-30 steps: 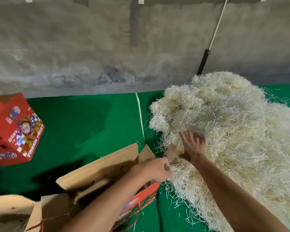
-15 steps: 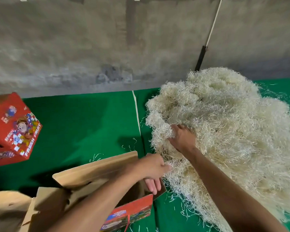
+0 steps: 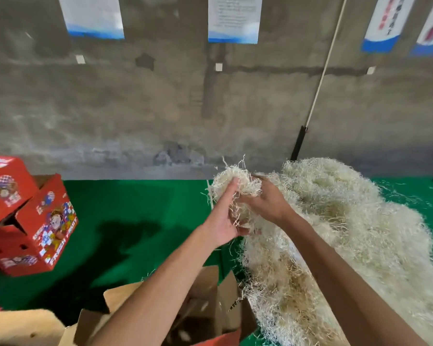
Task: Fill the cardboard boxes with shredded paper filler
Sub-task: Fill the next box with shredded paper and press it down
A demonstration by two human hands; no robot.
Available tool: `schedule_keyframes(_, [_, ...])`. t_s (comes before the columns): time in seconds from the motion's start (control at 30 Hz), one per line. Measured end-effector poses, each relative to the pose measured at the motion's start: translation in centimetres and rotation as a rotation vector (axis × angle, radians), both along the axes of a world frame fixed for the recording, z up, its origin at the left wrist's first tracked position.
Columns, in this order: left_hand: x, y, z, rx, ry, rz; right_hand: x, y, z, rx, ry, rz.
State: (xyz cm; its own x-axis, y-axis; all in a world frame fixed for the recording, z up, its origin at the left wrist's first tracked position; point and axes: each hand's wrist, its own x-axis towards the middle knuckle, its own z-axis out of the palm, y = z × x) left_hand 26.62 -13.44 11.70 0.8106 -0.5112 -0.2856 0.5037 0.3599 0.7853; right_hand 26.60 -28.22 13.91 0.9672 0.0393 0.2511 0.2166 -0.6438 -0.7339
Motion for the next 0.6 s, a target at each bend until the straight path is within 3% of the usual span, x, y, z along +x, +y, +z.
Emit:
schedule_keyframes(0.13, [2.2,0.5,0.4,0.277,0.006,0.178,-1.0,-0.1,-1.5,0.113,0.025,0.126])
schedule_keyframes(0.2, [3.5,1.6,0.3,0.235,0.058,0.238,-1.4,-0.6,-2.5,0.229,0.038,0.092])
schedule_keyframes(0.3, [4.0,2.8,0.8,0.159,0.095,0.254,-1.3,0.2,-4.6,0.141,0.165,0.094])
schedule_keyframes(0.4, [3.4,3.1,0.8,0.113,0.103,0.249,-0.9,1.5,-6.5,0.199,0.186,0.013])
schedule_keyframes(0.47, [3.2,4.1,1.5,0.091,0.097,0.285,-0.4,1.3,-7.0,0.071,0.162,-0.074])
schedule_keyframes(0.6, [3.9,7.5,1.5,0.116,0.123,0.414,-0.1,0.0,-7.4,-0.43,0.135,-0.211])
